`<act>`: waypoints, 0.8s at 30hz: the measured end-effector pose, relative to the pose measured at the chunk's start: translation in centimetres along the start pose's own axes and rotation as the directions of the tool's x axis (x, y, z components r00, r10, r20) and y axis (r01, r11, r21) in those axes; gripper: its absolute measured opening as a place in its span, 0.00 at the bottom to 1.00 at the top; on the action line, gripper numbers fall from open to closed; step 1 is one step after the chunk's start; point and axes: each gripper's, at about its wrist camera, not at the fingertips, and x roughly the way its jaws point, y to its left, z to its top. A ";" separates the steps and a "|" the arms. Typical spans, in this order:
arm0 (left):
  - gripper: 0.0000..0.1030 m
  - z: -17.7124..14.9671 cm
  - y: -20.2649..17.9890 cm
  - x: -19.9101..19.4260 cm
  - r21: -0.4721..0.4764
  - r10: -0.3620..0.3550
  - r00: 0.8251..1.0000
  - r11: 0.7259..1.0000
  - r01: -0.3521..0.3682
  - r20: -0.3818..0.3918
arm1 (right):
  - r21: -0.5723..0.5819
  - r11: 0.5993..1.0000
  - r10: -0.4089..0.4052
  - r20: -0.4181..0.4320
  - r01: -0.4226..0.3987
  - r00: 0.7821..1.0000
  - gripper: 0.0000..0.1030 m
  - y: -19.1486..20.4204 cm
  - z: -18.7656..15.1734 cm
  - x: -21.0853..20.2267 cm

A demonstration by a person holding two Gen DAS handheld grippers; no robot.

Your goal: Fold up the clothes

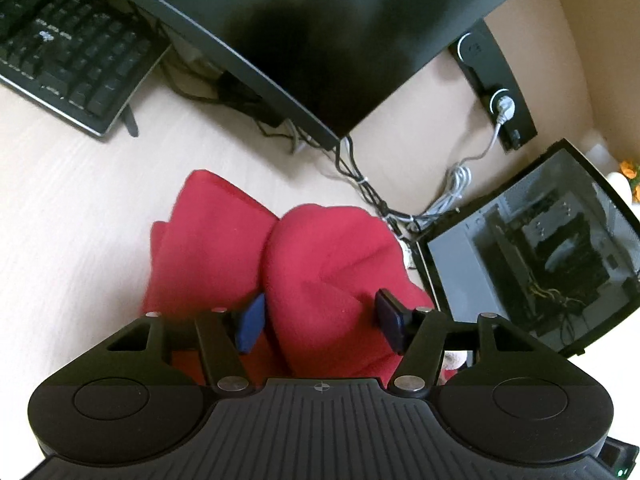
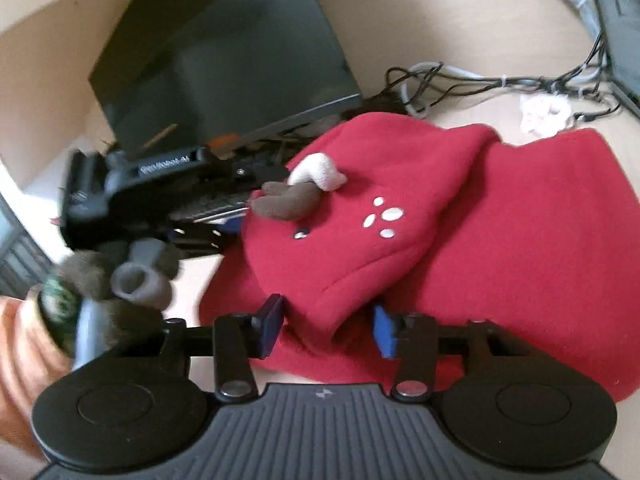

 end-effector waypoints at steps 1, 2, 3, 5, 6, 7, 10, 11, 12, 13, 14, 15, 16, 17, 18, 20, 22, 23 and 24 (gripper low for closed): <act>0.50 0.0 -0.3 0.1 0.013 0.006 1.000 1.000 -0.006 0.005 | -0.018 1.000 -0.016 0.011 0.017 1.000 0.29 0.1 0.1 0.2; 0.41 0.1 -0.6 0.1 0.028 0.021 1.000 0.999 -0.021 0.016 | -0.027 0.999 -0.020 0.033 0.020 0.999 0.26 0.2 0.6 -0.3; 0.37 0.2 -1.1 0.1 0.044 0.034 0.999 0.998 -0.036 0.028 | -0.036 0.999 -0.023 0.055 0.025 0.998 0.21 0.2 1.1 -0.8; 0.26 0.3 -2.3 -0.6 0.065 0.029 0.998 0.997 -0.032 0.052 | -0.080 0.996 -0.036 0.147 0.048 0.988 0.19 0.5 2.8 -3.8; 0.24 0.3 -3.3 -1.3 0.076 -0.004 0.998 0.997 -0.001 0.060 | -0.115 0.992 -0.037 0.195 0.060 0.980 0.17 0.8 3.7 -5.7; 0.24 0.1 -4.1 -1.9 0.093 -0.035 0.997 0.995 0.029 0.063 | -0.139 0.988 -0.039 0.220 0.071 0.975 0.17 0.8 4.3 -7.2; 0.24 -1.1 -5.8 -2.9 0.158 -0.048 0.998 0.987 0.041 0.041 | -0.155 0.985 -0.044 0.180 0.073 0.983 0.17 0.0 4.1 -9.2; 0.24 -1.6 -5.6 -2.8 0.165 -0.033 0.999 0.986 0.028 0.028 | -0.148 0.986 -0.054 0.143 0.075 0.988 0.17 -0.5 3.3 -8.8; 0.24 -2.1 -5.1 -2.6 0.160 -0.015 1.000 0.987 0.013 0.012 | -0.137 0.987 -0.065 0.095 0.077 0.993 0.17 -1.2 2.3 -8.0; 0.24 -2.7 -4.5 -2.4 0.155 0.004 1.000 0.988 -0.003 -0.003 | -0.118 0.989 -0.082 0.034 0.085 0.996 0.17 -1.6 0.7 -6.7; 0.24 -3.3 -3.8 -2.1 0.148 0.022 1.000 0.989 -0.019 -0.020 | -0.104 0.990 -0.093 -0.013 0.091 0.996 0.17 -2.0 -0.6 -5.7; 0.24 -3.8 -3.0 -2.0 0.134 0.037 0.998 0.991 -0.031 -0.043 | -0.097 0.990 -0.106 -0.051 0.101 0.993 0.17 -2.5 -1.9 -5.2; 0.26 -4.3 -2.3 -1.9 0.120 0.051 0.997 0.992 -0.043 -0.064 | -0.098 0.988 -0.128 -0.082 0.119 0.988 0.17 -2.8 -3.1 -4.6; 0.28 -4.4 -1.9 -2.0 0.117 0.053 0.996 0.992 -0.044 -0.072 | -0.100 0.987 -0.133 -0.091 0.124 0.987 0.17 -2.9 -3.6 -4.3; 0.29 -4.4 -1.7 -2.5 0.121 0.043 0.996 0.992 -0.034 -0.072 | -0.101 0.988 -0.127 -0.084 0.118 0.988 0.18 -2.9 -3.9 -4.8; 0.38 -3.7 -2.0 -3.7 0.155 0.025 0.998 0.988 -0.016 -0.054 | -0.129 0.986 -0.113 -0.030 0.109 0.993 0.28 -2.4 -3.4 -6.3; 0.43 -2.7 -3.2 -4.8 0.212 -0.007 1.000 0.977 0.011 -0.019 | -0.173 0.979 -0.097 0.056 0.105 0.994 0.49 -1.6 -2.6 -8.2; 0.46 -2.1 -3.9 -5.2 0.240 -0.029 1.000 0.970 0.029 -0.001 | -0.211 0.971 -0.092 0.099 0.111 0.991 0.52 -0.9 -2.0 -8.5; 0.47 -1.4 -4.7 -5.1 0.262 -0.060 0.998 0.964 0.055 0.014 | -0.248 0.961 -0.085 0.142 0.119 0.986 0.56 -0.2 -1.4 -8.9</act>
